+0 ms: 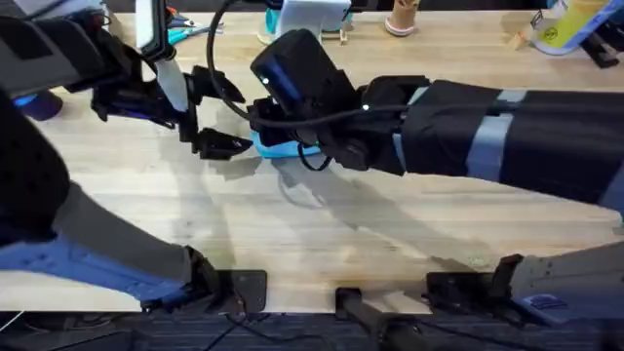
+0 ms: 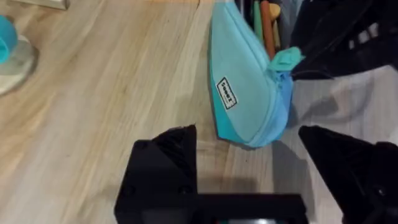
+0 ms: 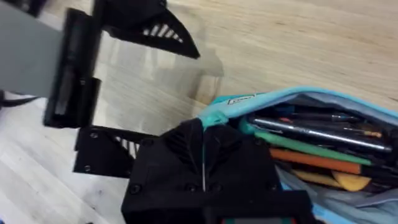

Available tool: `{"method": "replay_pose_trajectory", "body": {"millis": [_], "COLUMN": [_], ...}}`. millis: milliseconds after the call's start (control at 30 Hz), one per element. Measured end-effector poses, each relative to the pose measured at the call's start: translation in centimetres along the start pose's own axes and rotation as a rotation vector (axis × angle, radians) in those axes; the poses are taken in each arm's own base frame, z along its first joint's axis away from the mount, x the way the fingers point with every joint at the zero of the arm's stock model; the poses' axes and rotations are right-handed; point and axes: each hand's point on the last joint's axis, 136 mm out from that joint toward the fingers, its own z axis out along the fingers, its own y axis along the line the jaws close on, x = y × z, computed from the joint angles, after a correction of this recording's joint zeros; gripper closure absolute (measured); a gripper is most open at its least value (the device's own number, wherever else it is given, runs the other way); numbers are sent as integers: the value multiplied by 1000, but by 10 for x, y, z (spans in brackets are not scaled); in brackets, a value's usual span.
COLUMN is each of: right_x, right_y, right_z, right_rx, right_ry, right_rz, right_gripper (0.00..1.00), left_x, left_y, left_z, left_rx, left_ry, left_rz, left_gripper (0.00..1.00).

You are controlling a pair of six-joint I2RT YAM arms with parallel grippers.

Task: Unzip the bag, pick up the pens from the table one at a time and place them inside, then zip the bag closed.

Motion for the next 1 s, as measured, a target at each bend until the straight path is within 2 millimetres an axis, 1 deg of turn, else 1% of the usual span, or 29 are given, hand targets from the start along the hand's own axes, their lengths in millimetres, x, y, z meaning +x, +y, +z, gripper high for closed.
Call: {"method": "replay_pose_trajectory", "body": {"millis": [100,233,467,667,800,1000], "right_x": [0,0,1,1,1,1], "right_y": [0,0,-1,-1,-1,-1], "right_z": [0,0,0,0,0,0], "right_rx": [0,0,3,4,4,4], "right_ry": [0,0,5,5,5,5], "right_rz": [0,0,-1,-1,-1,-1], "right_gripper": [972,972,972,972,972,972], "left_x": [6,7,-3,-14,-18,-18], "left_y": [0,-3,-5,-10,-13,-13], "left_z": [10,24,45,60,65,65], "left_rx": [31,73,113,151,166,165], "left_ry": [-34,-75,-116,-121,-121,-121], "left_rz": [-54,-90,-53,4,19,21], "left_gripper": [7,7,7,7,7,7]}}
